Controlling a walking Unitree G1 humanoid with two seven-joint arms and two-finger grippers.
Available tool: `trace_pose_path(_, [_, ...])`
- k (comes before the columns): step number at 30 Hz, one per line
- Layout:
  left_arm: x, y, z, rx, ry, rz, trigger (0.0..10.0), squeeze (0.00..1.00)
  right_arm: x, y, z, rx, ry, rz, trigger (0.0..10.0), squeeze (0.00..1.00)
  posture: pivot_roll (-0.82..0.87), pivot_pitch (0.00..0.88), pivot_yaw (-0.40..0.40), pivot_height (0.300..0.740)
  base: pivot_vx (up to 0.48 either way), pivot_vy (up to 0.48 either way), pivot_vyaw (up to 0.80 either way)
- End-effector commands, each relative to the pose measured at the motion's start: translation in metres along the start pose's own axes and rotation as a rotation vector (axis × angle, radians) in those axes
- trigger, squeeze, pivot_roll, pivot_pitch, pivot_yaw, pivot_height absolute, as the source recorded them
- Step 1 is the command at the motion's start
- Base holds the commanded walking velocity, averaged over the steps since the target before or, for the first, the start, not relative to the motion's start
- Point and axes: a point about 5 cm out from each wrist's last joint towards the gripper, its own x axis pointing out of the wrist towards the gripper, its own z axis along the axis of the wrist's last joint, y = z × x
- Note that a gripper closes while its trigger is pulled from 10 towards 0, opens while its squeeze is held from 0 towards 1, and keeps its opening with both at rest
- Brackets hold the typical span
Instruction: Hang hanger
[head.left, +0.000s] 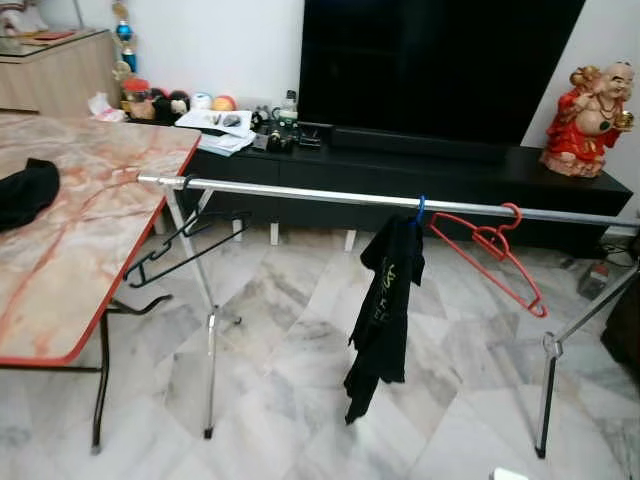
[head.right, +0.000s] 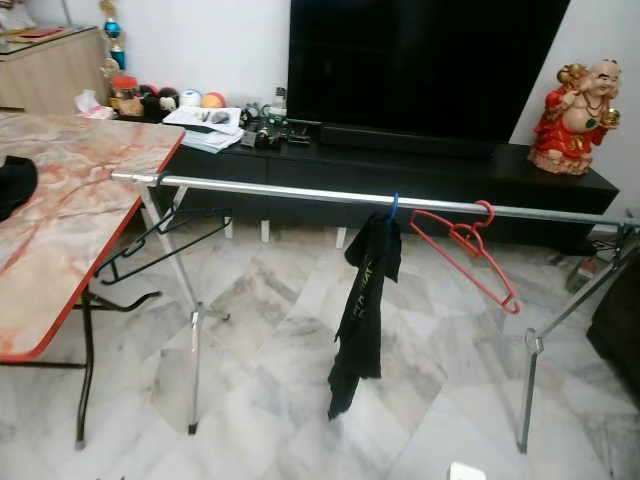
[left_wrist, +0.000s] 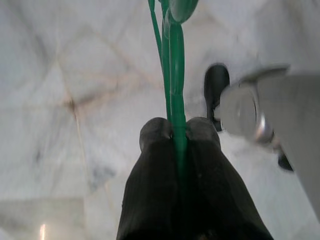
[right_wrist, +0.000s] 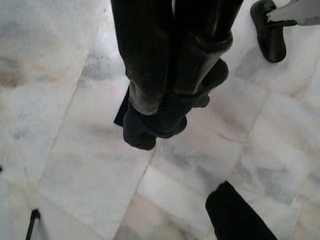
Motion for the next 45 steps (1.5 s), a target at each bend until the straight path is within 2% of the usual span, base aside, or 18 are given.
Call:
trace_pose_path(1, [-0.0014, 0.0002, -0.0091, 0.013, 0.03, 0.001, 10.0, 0.0, -0.0004, -0.0042, 0.0012, 0.014, -0.011, -0.016, 10.0, 0.0, 0.13, 0.0, -0.077, 0.74, -0.274, 0.0, 0.0])
trace_pose_path(7, [-0.0016, -0.0038, -0.0124, 0.012, 0.035, -0.004, 10.0, 0.0, -0.0005, -0.004, 0.0005, 0.021, -0.012, -0.019, 10.0, 0.0, 0.14, 0.0, -0.078, 0.74, -0.276, 0.0, 0.0])
trace_pose_path(25, [-0.0023, 0.0042, -0.0113, 0.009, 0.037, -0.001, 10.0, 0.0, -0.0008, -0.0061, 0.0004, 0.007, -0.011, -0.016, 10.0, 0.0, 0.13, 0.0, -0.09, 0.74, -0.279, 0.0, 0.0])
trace_pose_path(45, [-0.0013, 0.0012, -0.0084, 0.012, 0.035, -0.006, 10.0, 0.0, -0.0007, -0.0049, 0.0007, 0.0, -0.011, -0.009, 10.0, 0.0, 0.14, 0.0, -0.09, 0.74, -0.284, 0.0, 0.0])
